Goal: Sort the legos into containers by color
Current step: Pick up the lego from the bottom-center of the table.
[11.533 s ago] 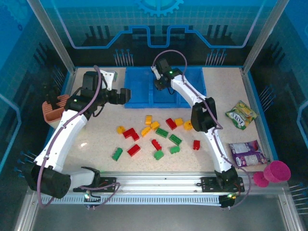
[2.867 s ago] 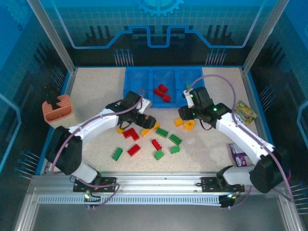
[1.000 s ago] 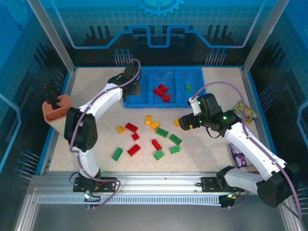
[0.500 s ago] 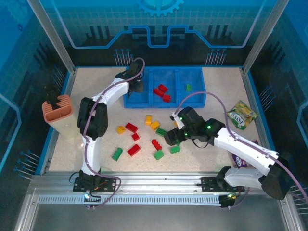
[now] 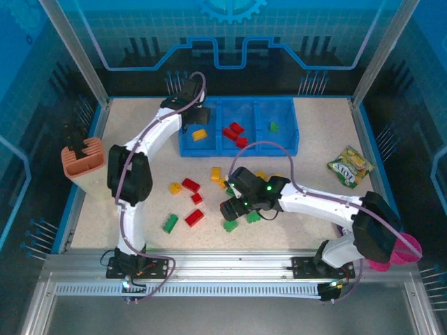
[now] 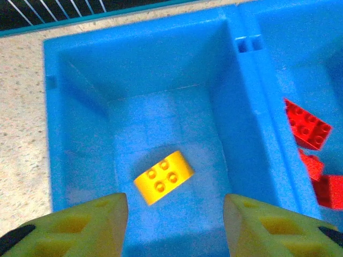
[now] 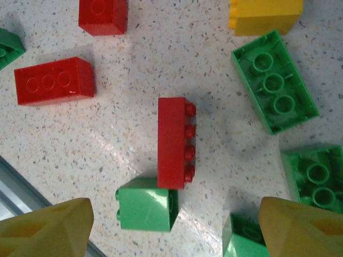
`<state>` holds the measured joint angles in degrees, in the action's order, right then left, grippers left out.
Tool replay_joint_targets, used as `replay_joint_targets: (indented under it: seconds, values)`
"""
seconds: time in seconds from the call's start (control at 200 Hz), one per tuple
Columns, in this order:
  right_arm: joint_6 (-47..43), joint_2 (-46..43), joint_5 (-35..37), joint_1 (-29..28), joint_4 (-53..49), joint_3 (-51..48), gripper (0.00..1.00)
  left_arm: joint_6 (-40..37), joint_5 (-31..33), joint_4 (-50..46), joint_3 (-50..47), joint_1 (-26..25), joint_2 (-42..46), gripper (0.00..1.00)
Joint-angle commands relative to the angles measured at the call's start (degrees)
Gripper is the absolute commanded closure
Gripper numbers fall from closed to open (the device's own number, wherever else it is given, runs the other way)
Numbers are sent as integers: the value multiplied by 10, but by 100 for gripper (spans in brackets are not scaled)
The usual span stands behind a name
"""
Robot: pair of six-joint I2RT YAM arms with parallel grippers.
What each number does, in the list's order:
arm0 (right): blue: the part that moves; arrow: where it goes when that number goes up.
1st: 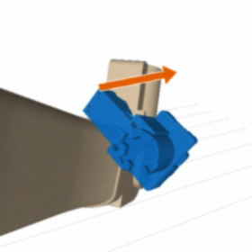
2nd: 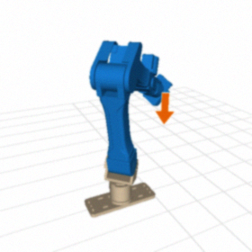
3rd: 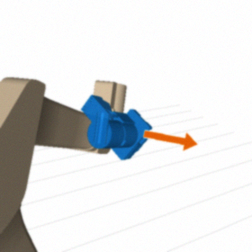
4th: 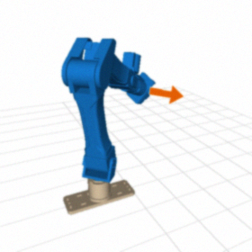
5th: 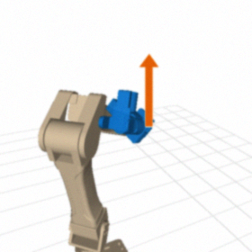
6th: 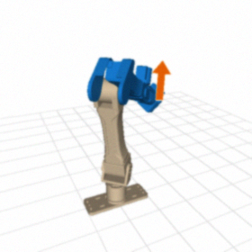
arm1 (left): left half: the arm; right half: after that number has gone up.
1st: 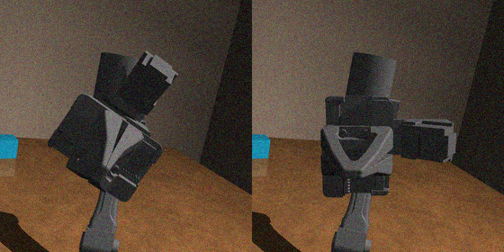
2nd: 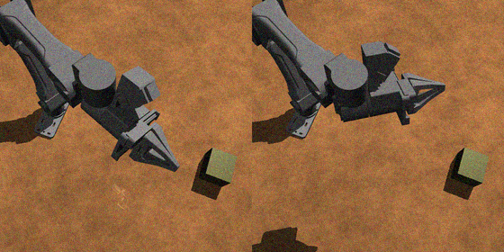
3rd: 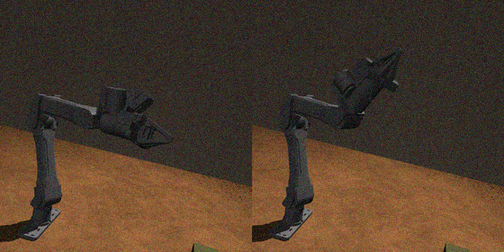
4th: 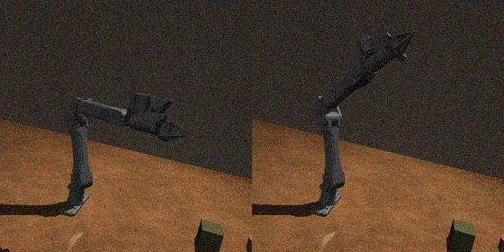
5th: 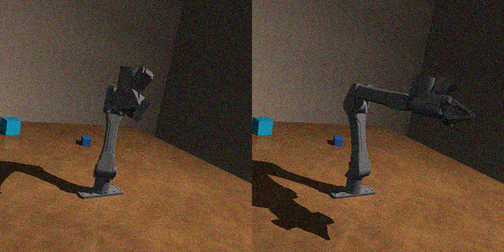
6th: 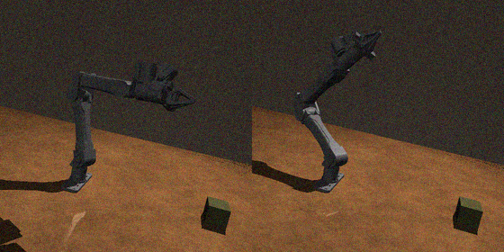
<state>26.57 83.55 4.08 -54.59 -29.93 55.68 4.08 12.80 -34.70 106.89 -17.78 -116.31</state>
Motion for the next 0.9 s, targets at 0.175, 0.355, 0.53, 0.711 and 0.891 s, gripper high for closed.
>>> replay_joint_targets:
  seconds: [0.175, 0.355, 0.53, 0.711, 0.891]
  values:
    - [-18, 90, 13, -10, 10, 61, 19, -13, -15, -51, -135, 5, 277, 43]
    - [-29, 155, 21, -21, -3, 91, 27, -19, 25, -89, -226, 6, 427, 40]
    - [-33, 209, 42, -24, -30, 118, 41, -30, 54, -133, -265, 6, 514, 38]
    - [-34, 245, 62, -24, -57, 138, 59, -45, 78, -151, -286, 12, 544, 36]
    - [-53, 225, 84, -24, -95, 166, 72, -53, 74, -141, -312, 24, 555, 36]
